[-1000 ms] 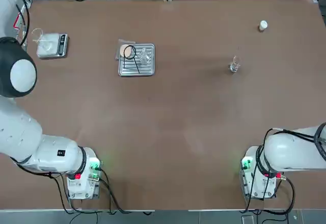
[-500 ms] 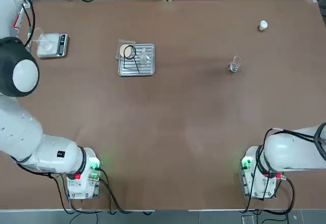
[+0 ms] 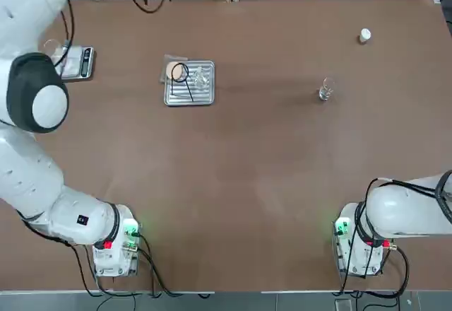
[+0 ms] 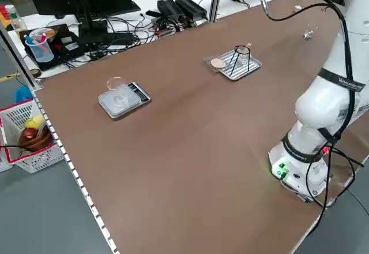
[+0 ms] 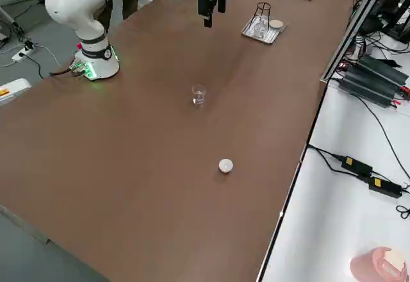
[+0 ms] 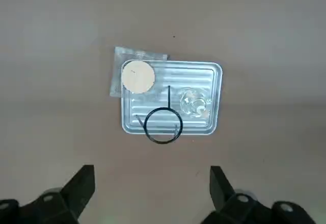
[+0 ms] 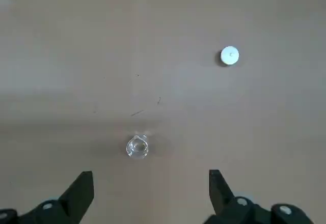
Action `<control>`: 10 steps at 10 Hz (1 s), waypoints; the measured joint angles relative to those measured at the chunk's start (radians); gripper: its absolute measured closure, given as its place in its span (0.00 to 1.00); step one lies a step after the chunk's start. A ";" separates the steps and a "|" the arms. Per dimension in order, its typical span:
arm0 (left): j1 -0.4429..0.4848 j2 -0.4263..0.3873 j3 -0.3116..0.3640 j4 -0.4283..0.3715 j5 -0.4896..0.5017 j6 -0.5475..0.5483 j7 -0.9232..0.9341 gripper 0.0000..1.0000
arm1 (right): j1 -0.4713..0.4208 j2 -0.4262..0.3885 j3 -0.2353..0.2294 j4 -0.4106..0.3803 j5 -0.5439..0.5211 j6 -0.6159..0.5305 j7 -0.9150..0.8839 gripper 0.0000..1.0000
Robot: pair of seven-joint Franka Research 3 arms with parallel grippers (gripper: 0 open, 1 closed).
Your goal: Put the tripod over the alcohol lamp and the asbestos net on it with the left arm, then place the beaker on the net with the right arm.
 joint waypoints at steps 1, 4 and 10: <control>-0.036 0.026 -0.001 -0.019 0.019 0.047 -0.035 0.03 | 0.000 0.000 0.001 0.000 0.000 0.000 0.000 0.00; -0.107 0.094 -0.001 -0.099 0.043 0.206 -0.145 0.12 | 0.004 0.000 0.005 0.000 0.001 0.003 0.000 0.00; -0.177 0.131 -0.002 -0.364 0.076 0.636 -0.303 0.30 | 0.007 0.001 0.006 0.000 0.001 0.005 0.000 0.00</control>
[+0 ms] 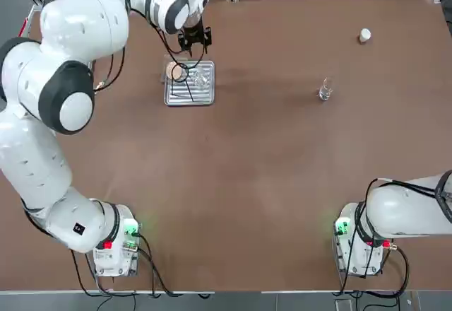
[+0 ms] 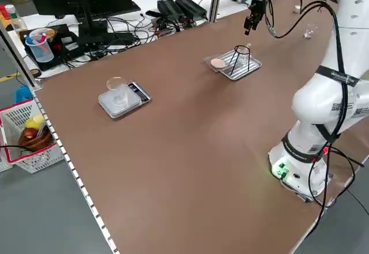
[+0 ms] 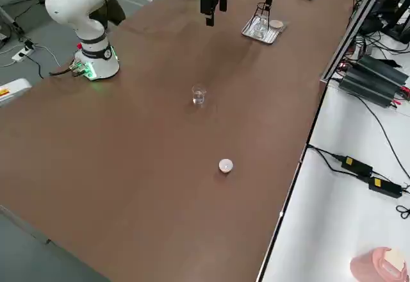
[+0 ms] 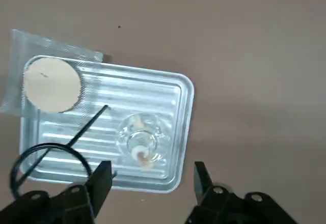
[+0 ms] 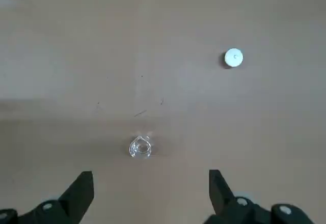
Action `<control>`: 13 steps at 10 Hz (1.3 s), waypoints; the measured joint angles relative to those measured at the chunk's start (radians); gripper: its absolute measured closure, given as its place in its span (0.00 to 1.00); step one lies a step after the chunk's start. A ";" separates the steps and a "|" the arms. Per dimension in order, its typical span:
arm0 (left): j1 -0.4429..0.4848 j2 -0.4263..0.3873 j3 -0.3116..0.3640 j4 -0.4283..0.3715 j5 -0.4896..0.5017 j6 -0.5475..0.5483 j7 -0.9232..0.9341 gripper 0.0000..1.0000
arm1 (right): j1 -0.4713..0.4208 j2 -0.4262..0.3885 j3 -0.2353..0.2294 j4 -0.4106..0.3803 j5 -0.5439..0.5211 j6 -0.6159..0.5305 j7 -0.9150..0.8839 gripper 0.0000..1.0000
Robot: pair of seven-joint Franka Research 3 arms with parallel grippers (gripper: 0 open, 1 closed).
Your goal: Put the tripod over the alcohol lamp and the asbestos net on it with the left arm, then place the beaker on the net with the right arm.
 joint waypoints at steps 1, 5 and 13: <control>-0.004 0.016 0.000 -0.003 0.000 0.032 -0.001 0.30 | 0.000 0.000 0.000 0.000 0.000 0.000 0.000 0.00; -0.022 0.068 -0.001 -0.010 0.069 0.058 -0.013 0.31 | -0.001 0.000 -0.002 0.000 0.000 0.000 0.000 0.00; -0.028 0.082 0.001 -0.046 0.121 0.058 -0.020 0.36 | -0.002 0.000 -0.003 0.000 0.000 0.000 0.000 0.00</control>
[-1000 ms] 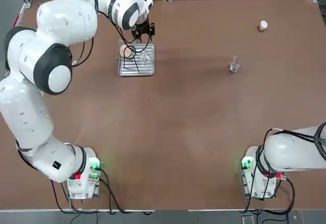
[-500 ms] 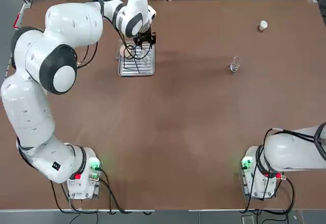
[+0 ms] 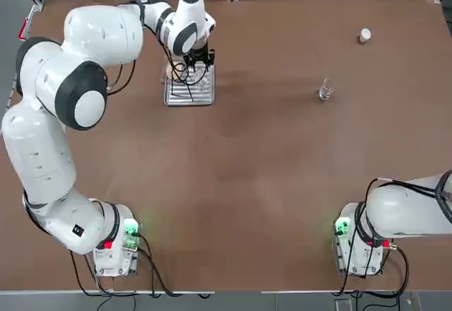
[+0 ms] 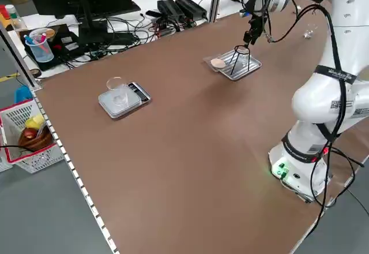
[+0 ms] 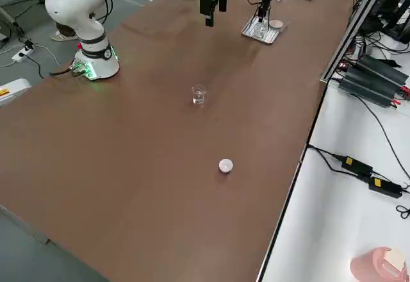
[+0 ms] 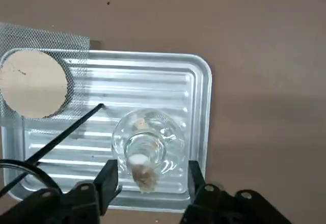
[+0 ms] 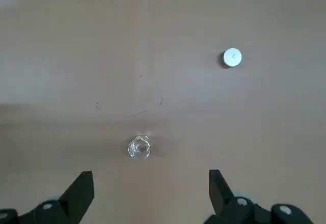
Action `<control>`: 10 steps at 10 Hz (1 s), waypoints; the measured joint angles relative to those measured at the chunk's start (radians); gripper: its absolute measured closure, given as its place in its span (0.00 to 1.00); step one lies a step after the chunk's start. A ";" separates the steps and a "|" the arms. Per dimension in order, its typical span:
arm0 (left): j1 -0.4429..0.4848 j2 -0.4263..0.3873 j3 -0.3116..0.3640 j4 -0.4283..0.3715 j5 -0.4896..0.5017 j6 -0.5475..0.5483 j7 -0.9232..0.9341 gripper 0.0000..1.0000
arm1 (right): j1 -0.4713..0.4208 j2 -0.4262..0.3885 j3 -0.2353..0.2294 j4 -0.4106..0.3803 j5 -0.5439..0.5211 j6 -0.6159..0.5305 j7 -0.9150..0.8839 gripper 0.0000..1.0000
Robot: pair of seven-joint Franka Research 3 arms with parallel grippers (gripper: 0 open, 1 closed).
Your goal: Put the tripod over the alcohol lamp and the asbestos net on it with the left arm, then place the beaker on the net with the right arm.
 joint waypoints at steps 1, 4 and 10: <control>0.001 0.005 0.001 -0.001 0.002 0.000 0.000 0.38 | 0.000 0.000 0.001 0.000 0.000 0.000 0.000 0.00; 0.002 0.019 0.001 -0.001 0.009 0.003 0.000 0.41 | 0.002 0.000 0.002 0.000 0.000 0.000 0.000 0.00; 0.003 0.022 0.002 -0.002 0.029 0.005 0.000 0.57 | 0.004 0.000 0.004 0.000 0.000 0.000 0.000 0.00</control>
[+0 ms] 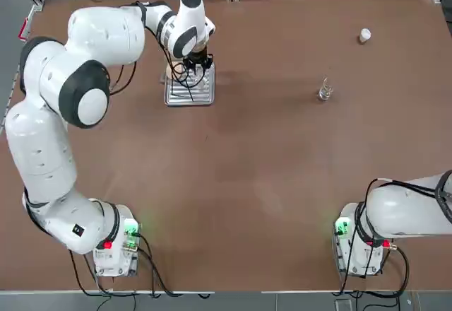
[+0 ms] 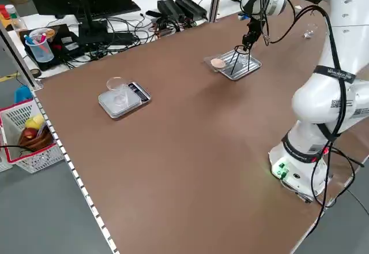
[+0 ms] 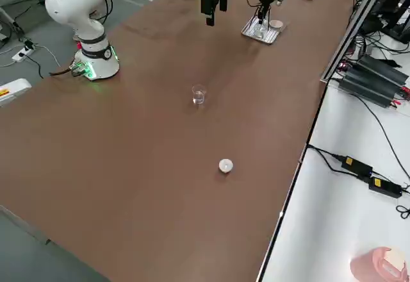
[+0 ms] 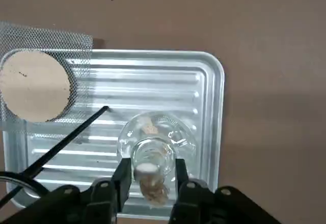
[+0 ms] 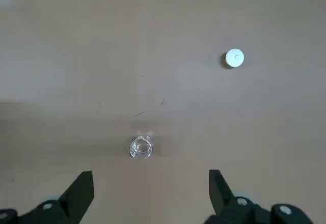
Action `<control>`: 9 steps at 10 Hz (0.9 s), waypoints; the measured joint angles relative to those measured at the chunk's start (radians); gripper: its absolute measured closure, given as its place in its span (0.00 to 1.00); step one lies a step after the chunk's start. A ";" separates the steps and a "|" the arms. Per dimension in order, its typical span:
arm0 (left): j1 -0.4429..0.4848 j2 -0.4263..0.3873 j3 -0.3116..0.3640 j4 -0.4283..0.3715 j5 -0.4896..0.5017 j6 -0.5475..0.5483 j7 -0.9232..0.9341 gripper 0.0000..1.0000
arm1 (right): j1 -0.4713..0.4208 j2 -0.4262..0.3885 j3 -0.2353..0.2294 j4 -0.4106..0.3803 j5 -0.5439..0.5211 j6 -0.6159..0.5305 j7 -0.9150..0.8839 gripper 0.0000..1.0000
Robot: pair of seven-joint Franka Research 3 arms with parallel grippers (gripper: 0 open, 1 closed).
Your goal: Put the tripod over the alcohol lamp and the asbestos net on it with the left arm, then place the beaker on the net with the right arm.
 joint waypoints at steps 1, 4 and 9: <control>-0.001 0.003 0.000 0.000 0.000 0.001 0.000 0.57 | 0.000 0.000 0.000 0.000 0.000 0.000 0.000 0.00; -0.001 0.010 0.000 0.000 0.000 0.001 0.000 0.59 | 0.000 0.000 0.000 0.000 0.000 -0.001 0.000 0.00; 0.005 0.010 0.000 0.000 0.000 0.001 0.000 0.65 | 0.000 0.000 0.000 0.000 0.000 -0.002 0.000 0.00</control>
